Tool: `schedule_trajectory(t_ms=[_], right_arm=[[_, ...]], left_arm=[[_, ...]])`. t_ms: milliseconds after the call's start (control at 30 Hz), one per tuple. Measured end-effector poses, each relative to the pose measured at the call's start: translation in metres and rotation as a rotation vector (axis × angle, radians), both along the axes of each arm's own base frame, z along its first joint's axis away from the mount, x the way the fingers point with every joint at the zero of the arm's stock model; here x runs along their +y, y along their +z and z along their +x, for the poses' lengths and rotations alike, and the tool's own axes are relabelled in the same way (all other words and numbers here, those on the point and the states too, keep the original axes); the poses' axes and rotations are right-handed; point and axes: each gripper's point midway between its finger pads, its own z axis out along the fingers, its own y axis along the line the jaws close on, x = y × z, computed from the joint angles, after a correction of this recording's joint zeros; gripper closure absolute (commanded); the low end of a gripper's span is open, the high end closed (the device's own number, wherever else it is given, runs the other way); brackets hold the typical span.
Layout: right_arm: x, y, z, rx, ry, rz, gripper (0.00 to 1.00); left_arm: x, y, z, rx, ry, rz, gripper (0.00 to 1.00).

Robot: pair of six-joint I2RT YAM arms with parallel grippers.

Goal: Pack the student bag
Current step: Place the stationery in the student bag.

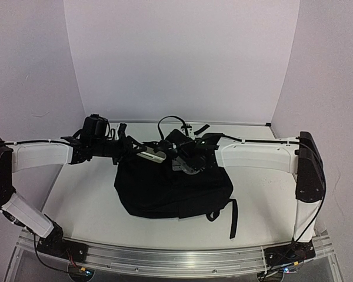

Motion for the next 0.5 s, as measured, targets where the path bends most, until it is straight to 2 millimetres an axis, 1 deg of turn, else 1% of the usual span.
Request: schedule_trajectory(t_ms=[133,233,367,500], right_arm=[[0.001,0.000,0.001,0.006,-0.013,0.030,1.00],[0.001,-0.001,0.001,0.007,-0.019,0.040,1.00],[0.004,0.000,0.001,0.011,-0.018,0.059,1.00],[0.010,-0.002,0.000,0.027,-0.003,0.087,1.00]], left_arm=[[-0.020,0.000,0.001,0.001,-0.020,-0.033,1.00],[-0.030,-0.003,0.002,0.003,-0.021,-0.045,1.00],[-0.043,-0.011,0.000,0.002,-0.018,-0.026,1.00],[-0.057,-0.024,0.001,0.000,-0.006,0.009,1.00]])
